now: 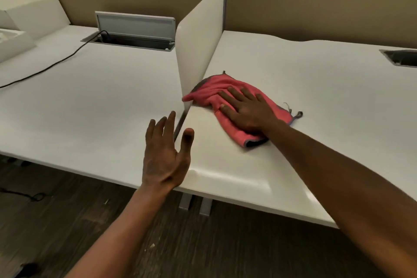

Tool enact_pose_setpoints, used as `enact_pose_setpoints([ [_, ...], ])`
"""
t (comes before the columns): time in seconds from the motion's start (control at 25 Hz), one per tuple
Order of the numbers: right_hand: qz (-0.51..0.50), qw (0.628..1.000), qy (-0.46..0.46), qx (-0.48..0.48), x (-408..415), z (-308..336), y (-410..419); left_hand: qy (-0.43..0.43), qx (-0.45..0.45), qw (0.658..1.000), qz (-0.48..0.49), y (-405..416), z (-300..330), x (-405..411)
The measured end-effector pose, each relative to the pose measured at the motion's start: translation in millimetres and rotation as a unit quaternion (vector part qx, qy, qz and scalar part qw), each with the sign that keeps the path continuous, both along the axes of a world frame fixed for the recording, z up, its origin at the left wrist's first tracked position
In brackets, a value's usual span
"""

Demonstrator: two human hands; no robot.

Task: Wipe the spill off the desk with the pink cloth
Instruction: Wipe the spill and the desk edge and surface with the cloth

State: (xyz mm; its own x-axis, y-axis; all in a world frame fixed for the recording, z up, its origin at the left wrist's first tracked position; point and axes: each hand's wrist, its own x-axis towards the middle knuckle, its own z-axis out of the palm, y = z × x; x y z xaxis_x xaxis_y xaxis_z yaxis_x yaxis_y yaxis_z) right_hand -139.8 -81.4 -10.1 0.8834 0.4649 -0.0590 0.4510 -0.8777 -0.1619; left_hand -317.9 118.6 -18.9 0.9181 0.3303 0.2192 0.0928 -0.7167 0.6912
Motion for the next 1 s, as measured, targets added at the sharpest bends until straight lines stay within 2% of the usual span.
enact_pose_setpoints([
  [0.16,-0.194,0.980,-0.031,-0.035,-3.6,-2.2,-179.0,0.015,-0.022,0.999,-0.017,-1.3,-0.2,0.9],
  [0.24,-0.256,0.966,-0.025,-0.033,-28.5,1.3,-231.0,0.011,-0.019,0.999,-0.023,1.3,-0.5,1.7],
  [0.36,-0.230,0.973,-0.003,-0.029,-92.0,6.3,-238.9,0.001,-0.004,1.000,-0.029,2.8,-3.7,2.8],
  [0.52,-0.144,0.989,-0.009,-0.030,-225.6,1.2,-238.4,0.014,0.024,0.999,-0.039,2.3,-8.1,1.9],
  [0.6,-0.145,0.989,0.011,-0.034,-241.7,3.8,-245.8,0.010,0.032,0.998,-0.044,1.8,-10.8,3.1],
  [0.68,-0.155,0.987,0.030,-0.040,-212.0,3.3,-252.1,0.010,0.041,0.998,-0.050,2.4,-12.4,6.4],
  [0.84,-0.228,0.972,-0.015,-0.045,-84.5,1.9,-247.9,0.017,0.051,0.997,-0.052,2.9,-10.1,6.6],
  [0.92,-0.267,0.963,0.009,-0.025,-35.7,6.9,-219.0,0.032,0.048,0.997,-0.053,1.5,-8.0,7.1],
  [1.0,-0.240,0.970,0.023,-0.012,-24.6,5.5,-167.7,0.050,0.061,0.995,-0.055,1.1,-7.7,8.5],
])
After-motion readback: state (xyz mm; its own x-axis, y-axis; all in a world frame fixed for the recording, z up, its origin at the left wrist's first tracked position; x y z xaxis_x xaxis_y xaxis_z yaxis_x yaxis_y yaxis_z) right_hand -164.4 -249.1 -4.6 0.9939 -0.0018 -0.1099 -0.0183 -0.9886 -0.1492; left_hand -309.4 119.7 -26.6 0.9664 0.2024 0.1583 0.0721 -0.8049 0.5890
